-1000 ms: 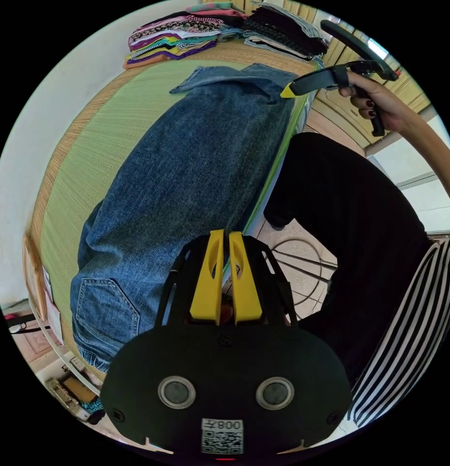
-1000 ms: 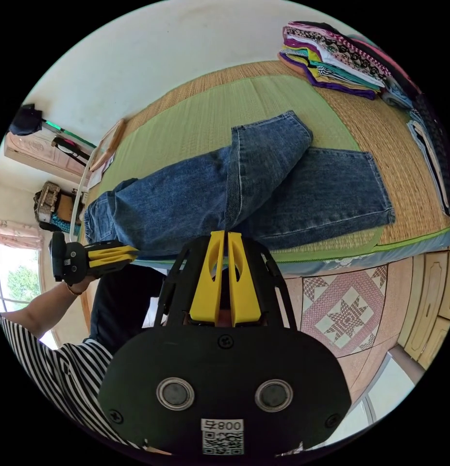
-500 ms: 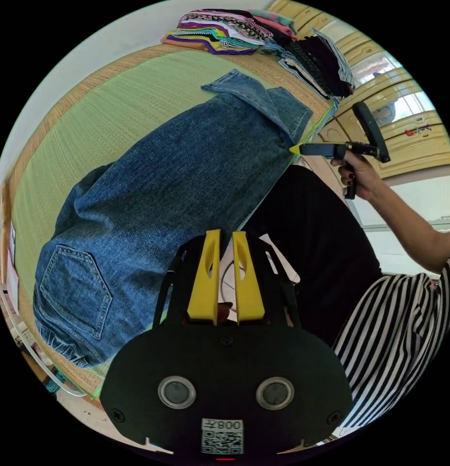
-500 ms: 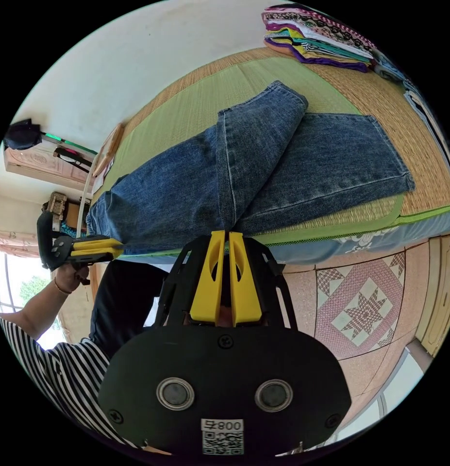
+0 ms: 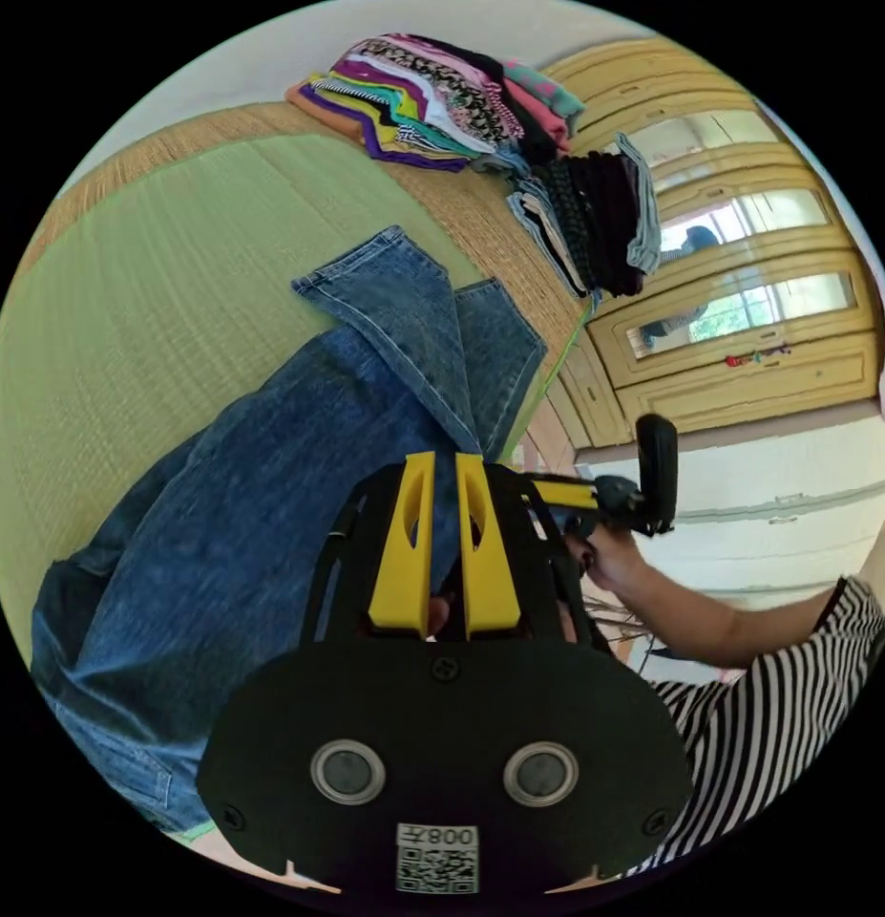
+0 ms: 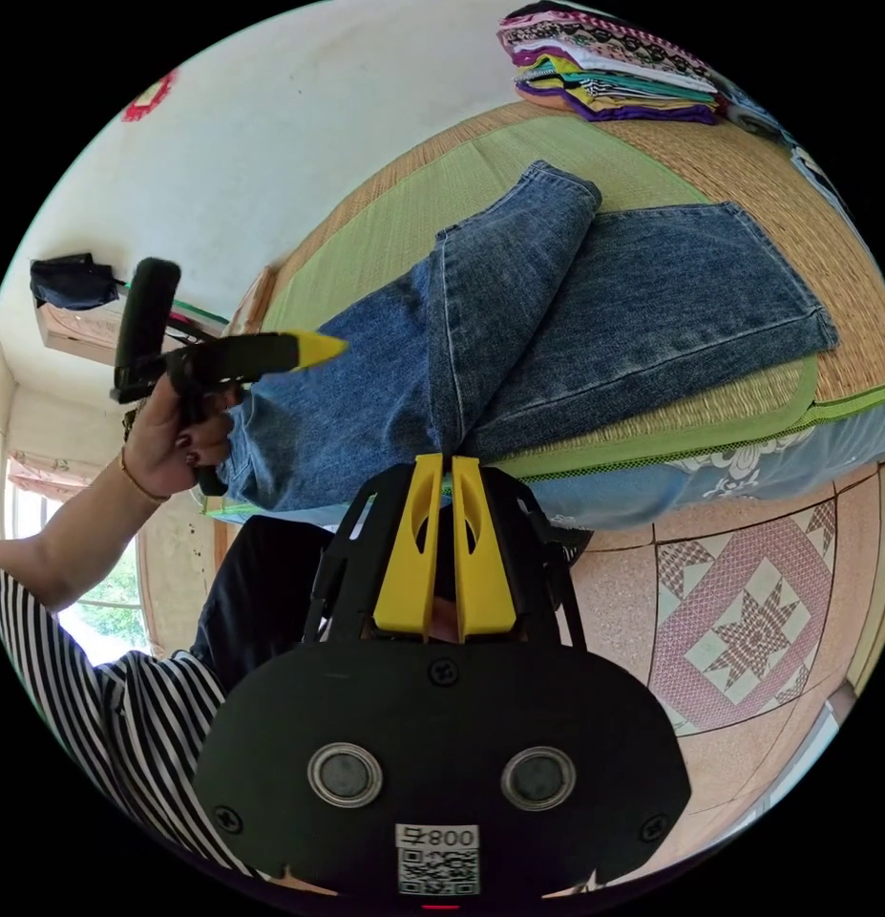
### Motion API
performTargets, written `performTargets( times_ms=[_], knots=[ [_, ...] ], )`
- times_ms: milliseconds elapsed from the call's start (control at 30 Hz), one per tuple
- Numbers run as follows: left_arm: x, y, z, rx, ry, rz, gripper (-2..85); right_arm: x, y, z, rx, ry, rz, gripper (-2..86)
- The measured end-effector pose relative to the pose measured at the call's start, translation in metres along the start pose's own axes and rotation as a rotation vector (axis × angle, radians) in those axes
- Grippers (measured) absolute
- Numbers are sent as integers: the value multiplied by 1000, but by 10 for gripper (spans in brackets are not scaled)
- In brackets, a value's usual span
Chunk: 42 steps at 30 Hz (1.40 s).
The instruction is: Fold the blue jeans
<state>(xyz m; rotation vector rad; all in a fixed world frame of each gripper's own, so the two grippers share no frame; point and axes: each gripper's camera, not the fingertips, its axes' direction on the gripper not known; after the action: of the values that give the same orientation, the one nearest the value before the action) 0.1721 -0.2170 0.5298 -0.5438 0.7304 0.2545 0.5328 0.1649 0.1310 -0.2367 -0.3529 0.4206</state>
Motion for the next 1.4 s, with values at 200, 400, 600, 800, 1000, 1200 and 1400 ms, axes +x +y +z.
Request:
performTargets(
  times_ms=[200,400,600,800,1000,1200,1400],
  knots=[
    [-21,-49,40,-16,70,-106,27,-8,16,-8,8,-9,-4,33],
    [-2,-75,56,-22,39,-5,10,-21,12,-49,142,42,3,35],
    [28,-100,74,-46,-71,105,6,-94,-56,-50,140,233,-278,67],
    [54,-118,97,-59,-159,181,2,-161,-88,15,-76,484,-604,83],
    [59,-132,115,-66,-142,166,3,-174,-84,53,-151,625,-666,50],
    [60,-138,104,-7,-83,162,6,-163,-69,44,-111,617,-590,2],
    [53,-163,85,65,-82,140,3,-109,-47,-27,98,422,-283,-2]
  ],
)
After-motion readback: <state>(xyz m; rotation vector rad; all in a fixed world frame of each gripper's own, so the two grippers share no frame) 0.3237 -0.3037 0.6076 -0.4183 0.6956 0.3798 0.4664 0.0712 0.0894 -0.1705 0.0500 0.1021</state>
